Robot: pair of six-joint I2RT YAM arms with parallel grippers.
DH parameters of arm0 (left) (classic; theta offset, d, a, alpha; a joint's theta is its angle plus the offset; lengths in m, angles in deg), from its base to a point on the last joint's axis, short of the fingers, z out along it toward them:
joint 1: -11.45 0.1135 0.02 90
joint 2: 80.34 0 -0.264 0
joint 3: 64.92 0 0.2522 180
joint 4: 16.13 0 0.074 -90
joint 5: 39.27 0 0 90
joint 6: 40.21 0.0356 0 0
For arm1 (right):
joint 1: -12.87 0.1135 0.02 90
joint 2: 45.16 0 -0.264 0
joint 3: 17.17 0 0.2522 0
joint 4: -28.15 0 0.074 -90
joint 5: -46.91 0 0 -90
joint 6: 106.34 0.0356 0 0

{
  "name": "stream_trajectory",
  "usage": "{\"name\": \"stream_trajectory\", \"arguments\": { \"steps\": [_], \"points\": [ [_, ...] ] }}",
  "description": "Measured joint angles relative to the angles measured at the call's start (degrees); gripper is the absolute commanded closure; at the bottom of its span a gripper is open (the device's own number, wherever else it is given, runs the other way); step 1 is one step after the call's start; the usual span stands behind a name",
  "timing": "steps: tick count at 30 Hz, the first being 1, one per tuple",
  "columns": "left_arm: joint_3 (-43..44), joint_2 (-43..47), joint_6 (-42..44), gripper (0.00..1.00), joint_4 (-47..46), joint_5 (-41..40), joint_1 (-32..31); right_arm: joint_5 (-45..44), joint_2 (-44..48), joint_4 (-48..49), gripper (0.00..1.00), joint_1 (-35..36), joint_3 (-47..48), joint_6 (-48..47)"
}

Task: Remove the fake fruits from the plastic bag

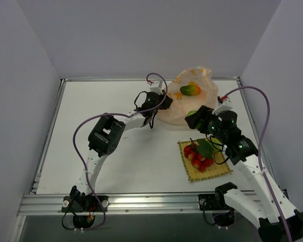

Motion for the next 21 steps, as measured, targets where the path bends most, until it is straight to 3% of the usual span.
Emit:
{"name": "stream_trajectory", "arguments": {
  "steps": [6,10,15,21],
  "points": [
    [0.5,0.0,-0.3,0.98,0.0,0.1,-0.1,-9.7,17.1,-26.9,0.69,0.1,-3.3,12.9],
    [0.9,0.0,-0.3,0.98,0.0,0.0,-0.3,-16.7,20.7,-38.8,0.68,0.1,-4.1,20.8],
    [1.0,0.0,-0.3,0.98,-0.1,0.0,-0.4,-25.6,19.5,-45.5,0.68,0.1,-4.4,28.5],
    [1.7,0.0,-0.9,0.98,-0.3,0.1,-0.4,-34.8,9.9,-46.2,0.72,0.0,-5.9,34.5]
  ]
}}
